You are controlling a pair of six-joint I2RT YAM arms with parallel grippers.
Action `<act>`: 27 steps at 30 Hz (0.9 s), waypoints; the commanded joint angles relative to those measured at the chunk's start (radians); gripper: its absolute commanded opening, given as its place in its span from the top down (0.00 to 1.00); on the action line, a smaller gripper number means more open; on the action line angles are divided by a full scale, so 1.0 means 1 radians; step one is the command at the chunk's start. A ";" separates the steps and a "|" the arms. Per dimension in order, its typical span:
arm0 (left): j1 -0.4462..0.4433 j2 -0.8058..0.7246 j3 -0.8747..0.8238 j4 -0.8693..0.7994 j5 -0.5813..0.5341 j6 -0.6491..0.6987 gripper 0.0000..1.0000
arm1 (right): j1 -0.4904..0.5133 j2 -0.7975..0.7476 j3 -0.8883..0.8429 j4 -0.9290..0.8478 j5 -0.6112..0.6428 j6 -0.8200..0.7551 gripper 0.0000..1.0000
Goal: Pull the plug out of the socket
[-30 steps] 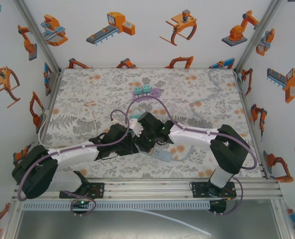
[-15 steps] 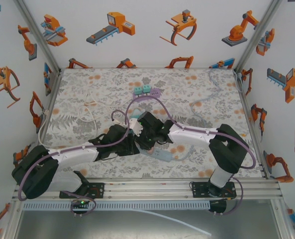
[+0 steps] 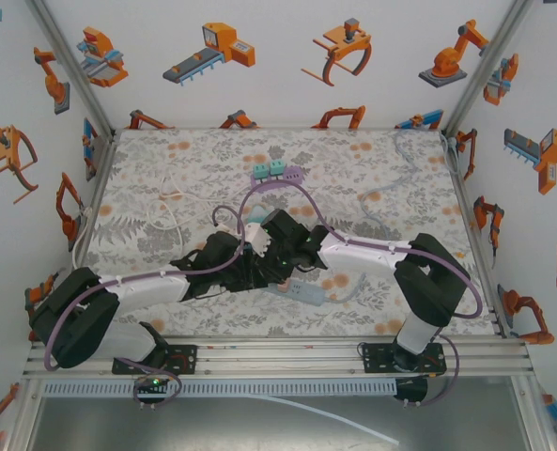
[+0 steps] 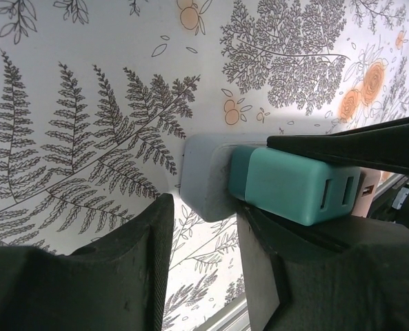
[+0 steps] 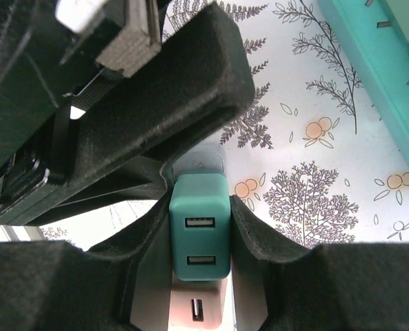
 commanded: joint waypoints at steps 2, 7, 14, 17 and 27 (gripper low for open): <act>-0.010 0.058 0.000 -0.249 -0.067 0.030 0.60 | 0.017 -0.050 0.037 0.067 -0.042 0.085 1.00; -0.015 0.080 -0.025 -0.327 -0.091 0.015 0.60 | 0.000 -0.089 0.040 0.158 -0.074 0.180 1.00; -0.009 0.174 0.006 -0.365 -0.151 -0.021 0.61 | 0.033 -0.125 0.036 0.161 -0.140 0.101 1.00; -0.008 0.205 0.008 -0.339 -0.152 -0.041 0.62 | 0.006 -0.175 -0.047 0.318 -0.182 0.185 1.00; 0.000 0.239 0.000 -0.323 -0.158 -0.046 0.65 | 0.009 -0.215 -0.021 0.221 -0.080 0.095 1.00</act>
